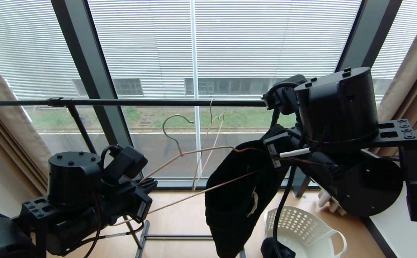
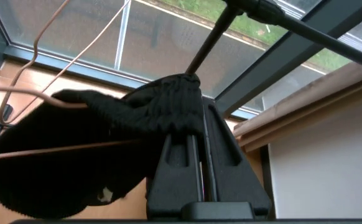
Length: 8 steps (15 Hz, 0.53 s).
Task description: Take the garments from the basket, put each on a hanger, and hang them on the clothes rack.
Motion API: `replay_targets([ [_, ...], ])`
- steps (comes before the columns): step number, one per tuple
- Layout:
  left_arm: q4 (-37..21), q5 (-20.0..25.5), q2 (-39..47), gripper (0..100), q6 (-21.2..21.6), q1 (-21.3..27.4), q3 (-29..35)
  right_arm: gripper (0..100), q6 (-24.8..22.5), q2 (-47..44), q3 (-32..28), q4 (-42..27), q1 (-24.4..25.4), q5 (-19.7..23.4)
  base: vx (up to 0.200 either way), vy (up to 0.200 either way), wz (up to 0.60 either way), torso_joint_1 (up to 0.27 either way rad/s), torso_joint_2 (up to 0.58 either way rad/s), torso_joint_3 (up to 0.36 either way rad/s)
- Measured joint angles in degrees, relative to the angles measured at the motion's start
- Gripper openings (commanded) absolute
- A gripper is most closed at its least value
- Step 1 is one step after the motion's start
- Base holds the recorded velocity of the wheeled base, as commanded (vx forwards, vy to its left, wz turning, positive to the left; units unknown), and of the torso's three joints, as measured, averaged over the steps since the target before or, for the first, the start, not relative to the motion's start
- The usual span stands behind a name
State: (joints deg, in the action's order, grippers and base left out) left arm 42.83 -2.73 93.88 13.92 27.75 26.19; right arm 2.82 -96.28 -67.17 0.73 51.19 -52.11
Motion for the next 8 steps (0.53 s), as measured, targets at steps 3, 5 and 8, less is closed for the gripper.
replay_targets([
  [3,0.1,0.0,0.0,0,-0.6,-0.1,1.6,0,-0.1,-1.0,-0.5,0.2,0.5,0.0,0.0,0.0,0.0,0.0,0.0,0.0],
  [5,0.1,0.0,0.0,0,-0.7,1.0,2.4,0,-0.1,-2.1,-1.3,0.2,1.6,0.0,0.0,0.0,0.0,0.0,0.0,0.0],
  [8,0.1,0.0,0.2,0,-1.1,3.7,2.9,0,0.0,-4.6,-4.2,0.2,3.7,0.1,0.0,0.0,0.0,0.0,0.0,0.0],
])
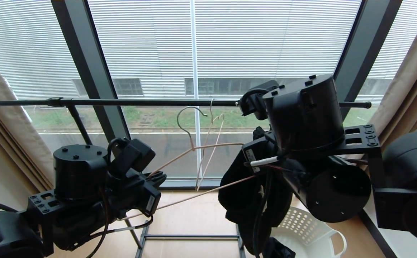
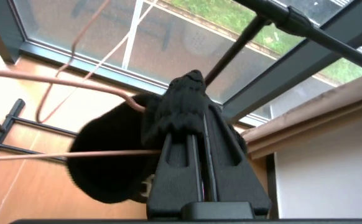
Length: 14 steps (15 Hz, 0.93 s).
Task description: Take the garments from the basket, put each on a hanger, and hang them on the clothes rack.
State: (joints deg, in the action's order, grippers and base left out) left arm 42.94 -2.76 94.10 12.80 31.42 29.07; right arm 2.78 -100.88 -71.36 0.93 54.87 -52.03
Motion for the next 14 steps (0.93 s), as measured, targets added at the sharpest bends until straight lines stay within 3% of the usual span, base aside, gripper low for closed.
replay_targets([
  [14,0.1,-0.4,1.7,0,-1.6,5.3,-2.2,0,2.7,-3.4,-5.6,0.6,3.6,0.2,0.0,0.0,0.0,0.0,0.0,0.0],
])
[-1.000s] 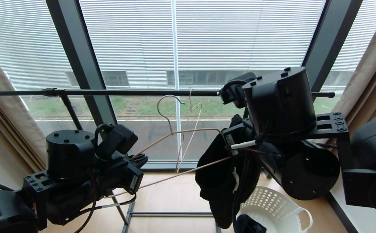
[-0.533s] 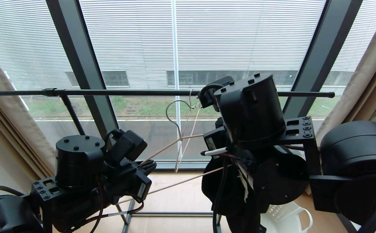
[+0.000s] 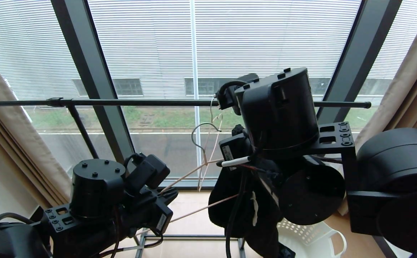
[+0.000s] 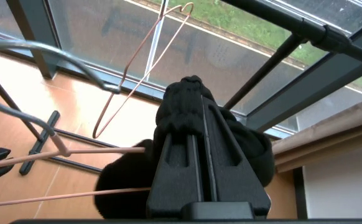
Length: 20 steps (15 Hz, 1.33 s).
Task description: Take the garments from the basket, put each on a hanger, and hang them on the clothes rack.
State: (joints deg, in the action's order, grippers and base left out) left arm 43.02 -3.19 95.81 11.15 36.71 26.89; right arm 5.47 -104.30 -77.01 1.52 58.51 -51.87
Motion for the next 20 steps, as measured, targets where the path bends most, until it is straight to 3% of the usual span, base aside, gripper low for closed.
replay_targets([
  [10,1.6,-1.6,1.0,0,-2.0,-0.2,1.1,0,1.1,-1.0,0.4,-0.1,1.5,-0.1,0.0,0.0,0.0,0.0,0.0,0.0],
  [19,1.7,-1.6,2.1,0,-1.9,1.0,1.2,0,1.8,-3.8,-3.6,-0.1,3.9,-0.2,0.0,0.0,0.0,0.0,0.0,0.0],
  [20,1.7,-1.6,2.1,0,-1.9,1.1,1.2,100,2.2,-3.8,-3.7,-0.1,3.9,-0.3,0.0,0.0,0.0,0.0,0.0,0.0],
])
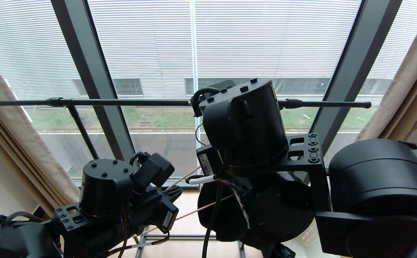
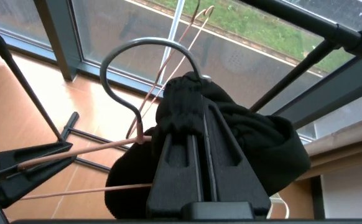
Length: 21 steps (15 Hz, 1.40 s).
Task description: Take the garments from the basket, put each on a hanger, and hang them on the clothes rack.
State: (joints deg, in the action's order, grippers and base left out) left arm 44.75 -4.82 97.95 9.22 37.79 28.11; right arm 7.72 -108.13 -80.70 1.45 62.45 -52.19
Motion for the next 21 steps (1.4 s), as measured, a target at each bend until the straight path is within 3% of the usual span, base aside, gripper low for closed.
replay_targets([
  [12,3.4,0.1,-0.1,0,0.0,0.1,-1.0,100,2.3,2.6,2.1,0.0,-4.3,-0.7,0.0,0.0,0.0,0.0,0.0,0.0],
  [21,5.8,0.0,-0.2,0,-0.1,1.3,-1.8,100,2.2,-1.8,0.0,0.0,-5.8,-0.9,0.0,0.0,0.0,0.0,0.0,0.0],
])
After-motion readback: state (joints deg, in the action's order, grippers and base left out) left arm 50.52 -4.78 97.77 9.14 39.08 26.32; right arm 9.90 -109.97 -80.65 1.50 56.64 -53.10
